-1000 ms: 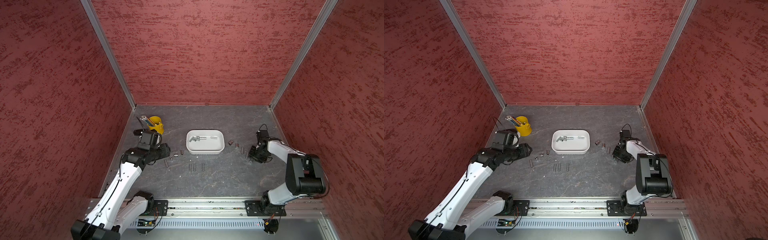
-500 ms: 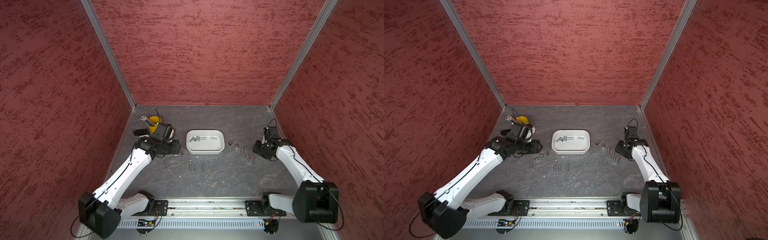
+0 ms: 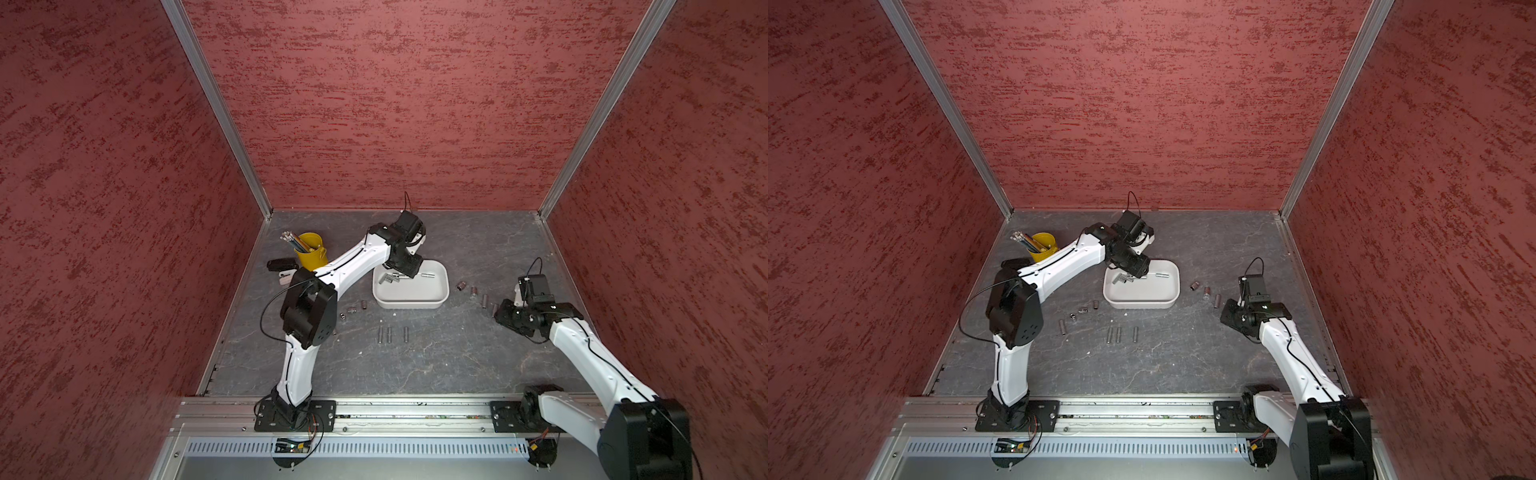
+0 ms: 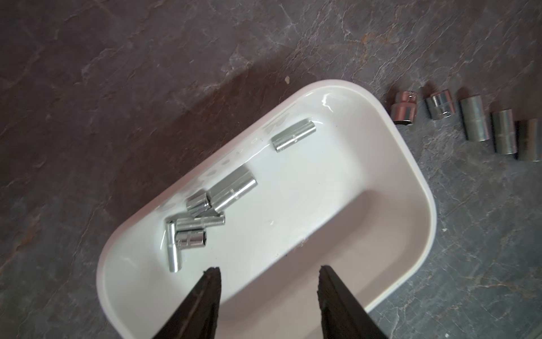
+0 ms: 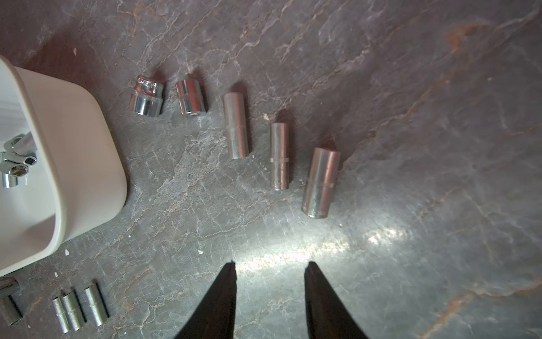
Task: Take out the socket from the storage box
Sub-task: Pick up the socket head from the storage box.
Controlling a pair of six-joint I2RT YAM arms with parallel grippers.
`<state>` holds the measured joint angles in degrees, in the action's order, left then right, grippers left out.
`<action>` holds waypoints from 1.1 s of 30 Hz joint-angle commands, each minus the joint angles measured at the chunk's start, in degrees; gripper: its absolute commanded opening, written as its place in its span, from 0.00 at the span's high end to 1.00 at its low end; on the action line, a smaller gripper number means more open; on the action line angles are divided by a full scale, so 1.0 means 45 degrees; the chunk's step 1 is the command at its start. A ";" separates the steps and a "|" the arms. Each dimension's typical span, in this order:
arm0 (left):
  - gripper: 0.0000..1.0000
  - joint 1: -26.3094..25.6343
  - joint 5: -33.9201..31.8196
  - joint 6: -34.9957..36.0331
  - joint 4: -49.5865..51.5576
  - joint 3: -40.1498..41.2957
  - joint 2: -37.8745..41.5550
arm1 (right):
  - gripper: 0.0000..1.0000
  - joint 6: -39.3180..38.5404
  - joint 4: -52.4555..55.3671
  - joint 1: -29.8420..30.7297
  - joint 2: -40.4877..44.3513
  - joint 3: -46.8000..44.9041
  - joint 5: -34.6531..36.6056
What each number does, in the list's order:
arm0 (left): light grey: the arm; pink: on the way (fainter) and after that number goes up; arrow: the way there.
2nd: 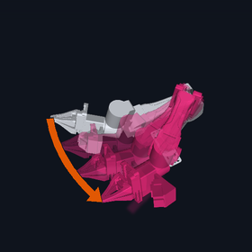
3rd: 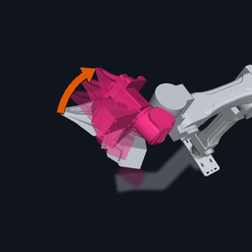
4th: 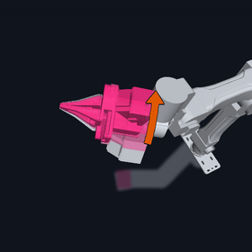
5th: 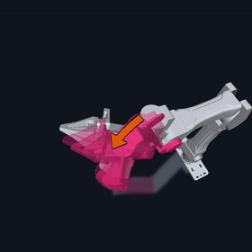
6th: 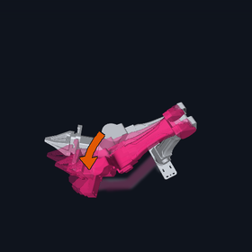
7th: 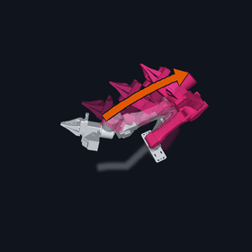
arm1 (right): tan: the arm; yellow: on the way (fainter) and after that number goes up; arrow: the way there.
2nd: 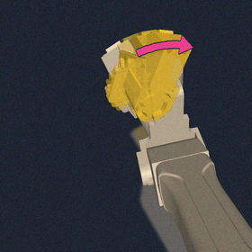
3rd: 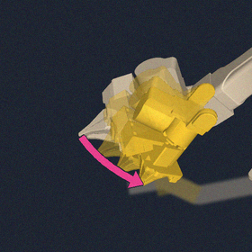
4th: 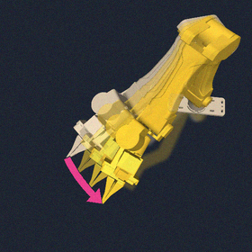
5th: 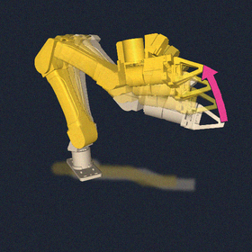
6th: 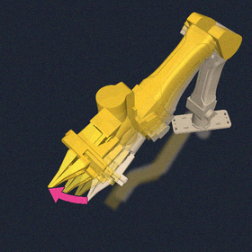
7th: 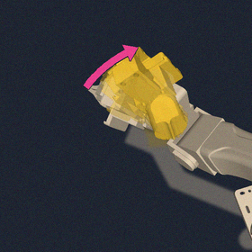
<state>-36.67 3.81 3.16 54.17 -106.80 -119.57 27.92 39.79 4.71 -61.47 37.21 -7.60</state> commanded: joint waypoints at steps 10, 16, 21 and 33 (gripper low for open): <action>0.50 -0.0106 -0.1111 0.3017 0.1310 -0.2468 -0.2725 | 0.59 -0.0101 -0.1391 0.0125 -0.0141 -0.0301 -0.0544; 0.51 -0.0075 -0.1325 0.3322 0.0888 -0.2414 -0.3260 | 0.59 -0.0151 -0.1482 0.0125 -0.0382 -0.0352 -0.0734; 0.52 -0.0031 -0.1412 0.3419 0.0647 -0.2470 -0.3494 | 0.59 -0.0170 -0.1535 0.0125 -0.0439 -0.0365 -0.0802; 0.57 0.0029 -0.1211 0.3260 0.0445 -0.2034 -0.4129 | 0.60 -0.0205 -0.1575 0.0125 -0.0656 -0.0349 -0.1046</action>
<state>-36.69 -1.80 17.63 57.39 -116.66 -136.33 27.59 34.06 4.84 -64.01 36.12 -11.44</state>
